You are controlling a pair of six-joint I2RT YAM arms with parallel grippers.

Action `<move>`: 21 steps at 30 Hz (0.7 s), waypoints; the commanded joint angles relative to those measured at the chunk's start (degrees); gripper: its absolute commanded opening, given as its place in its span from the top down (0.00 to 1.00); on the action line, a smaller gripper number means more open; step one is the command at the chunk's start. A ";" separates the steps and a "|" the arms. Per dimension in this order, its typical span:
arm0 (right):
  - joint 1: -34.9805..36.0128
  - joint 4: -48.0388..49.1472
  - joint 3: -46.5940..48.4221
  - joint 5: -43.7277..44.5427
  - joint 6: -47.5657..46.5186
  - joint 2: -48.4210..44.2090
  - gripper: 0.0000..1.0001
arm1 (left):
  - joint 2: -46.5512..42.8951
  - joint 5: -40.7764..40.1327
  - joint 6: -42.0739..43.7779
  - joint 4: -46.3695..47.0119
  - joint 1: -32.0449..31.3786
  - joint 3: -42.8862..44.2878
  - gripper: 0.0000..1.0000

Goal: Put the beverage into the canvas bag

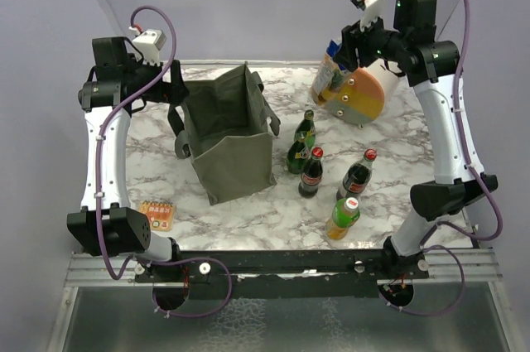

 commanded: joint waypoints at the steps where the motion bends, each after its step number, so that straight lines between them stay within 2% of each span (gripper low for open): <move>1: 3.84 12.99 13.43 -3.80 3.85 0.16 0.99 | 2.14 3.53 1.49 0.41 0.34 4.14 0.11; 12: 13.39 29.16 22.83 -3.85 8.01 2.38 0.99 | 3.00 3.07 2.37 0.41 0.26 3.12 0.17; 15: 16.15 30.11 29.57 -3.73 8.51 5.80 0.99 | 3.06 3.06 2.59 0.35 0.24 2.89 0.19; 21: 20.67 33.72 32.99 -2.13 5.59 7.62 0.99 | 3.48 3.15 2.85 0.29 0.20 2.74 0.25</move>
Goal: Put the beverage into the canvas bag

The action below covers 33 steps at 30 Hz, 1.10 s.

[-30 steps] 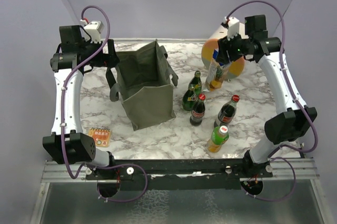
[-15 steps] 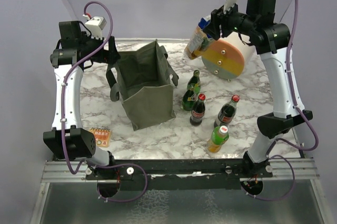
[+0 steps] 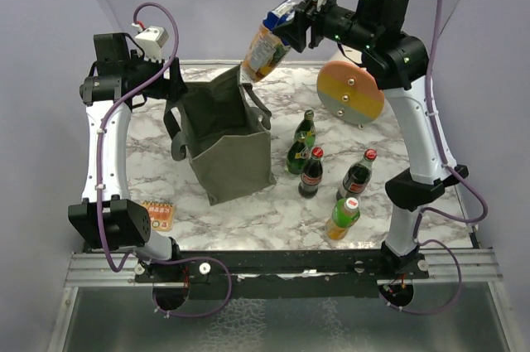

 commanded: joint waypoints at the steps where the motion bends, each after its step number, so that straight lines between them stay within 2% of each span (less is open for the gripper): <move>1: 3.12 24.14 7.46 -0.38 -1.77 -2.80 0.99 | 0.60 1.43 0.91 0.53 0.12 -0.31 0.25; 9: 6.39 25.29 7.29 -0.92 -1.71 -3.36 0.99 | 1.21 1.56 0.93 0.93 -0.13 0.07 0.29; 24: 11.01 24.14 -8.36 -3.27 3.90 -3.99 0.99 | 0.16 2.75 -2.50 2.63 -0.24 -0.11 0.36; 33: 15.23 22.38 -11.53 -1.97 5.04 0.36 0.99 | -1.25 4.52 -4.26 3.58 -0.32 -2.51 0.44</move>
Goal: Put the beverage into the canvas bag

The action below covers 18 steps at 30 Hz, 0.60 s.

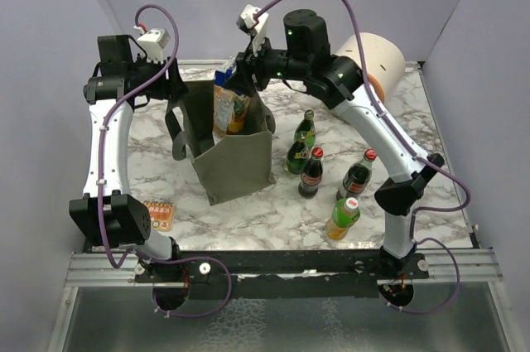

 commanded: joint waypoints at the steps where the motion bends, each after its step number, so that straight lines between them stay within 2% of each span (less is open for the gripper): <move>1: 2.62 16.35 2.36 -0.35 2.03 -1.00 0.99 | -2.37 2.80 -1.79 1.75 -0.30 -1.13 0.45; 18: 4.98 21.68 -1.46 7.33 3.56 9.51 0.99 | -4.56 3.89 -5.85 3.62 -0.41 -3.48 0.48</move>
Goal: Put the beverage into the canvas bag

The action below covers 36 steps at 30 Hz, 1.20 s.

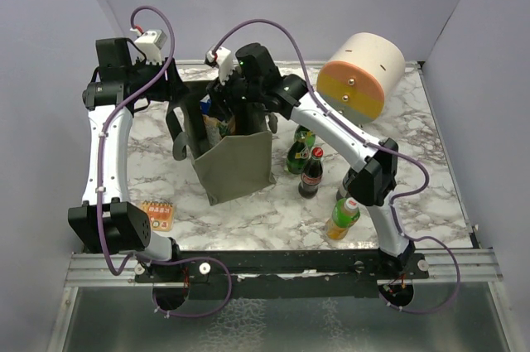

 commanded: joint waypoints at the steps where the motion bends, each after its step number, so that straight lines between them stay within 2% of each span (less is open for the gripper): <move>1: 0.92 19.91 0.95 2.46 1.24 -2.66 0.99 | -2.09 2.59 -1.41 1.75 -0.33 -0.57 0.48; 23: 2.88 25.76 -6.54 2.11 -2.31 1.59 0.99 | -3.27 2.10 -0.95 1.49 -0.33 -2.23 0.47; 31: 2.88 25.92 -10.43 0.04 -4.33 1.61 0.83 | -4.21 2.03 -0.88 1.51 -0.29 -3.09 0.46; 36: 2.88 24.69 -10.23 -1.11 -3.97 1.37 0.64 | -4.70 1.90 -0.71 1.55 -0.37 -3.40 0.45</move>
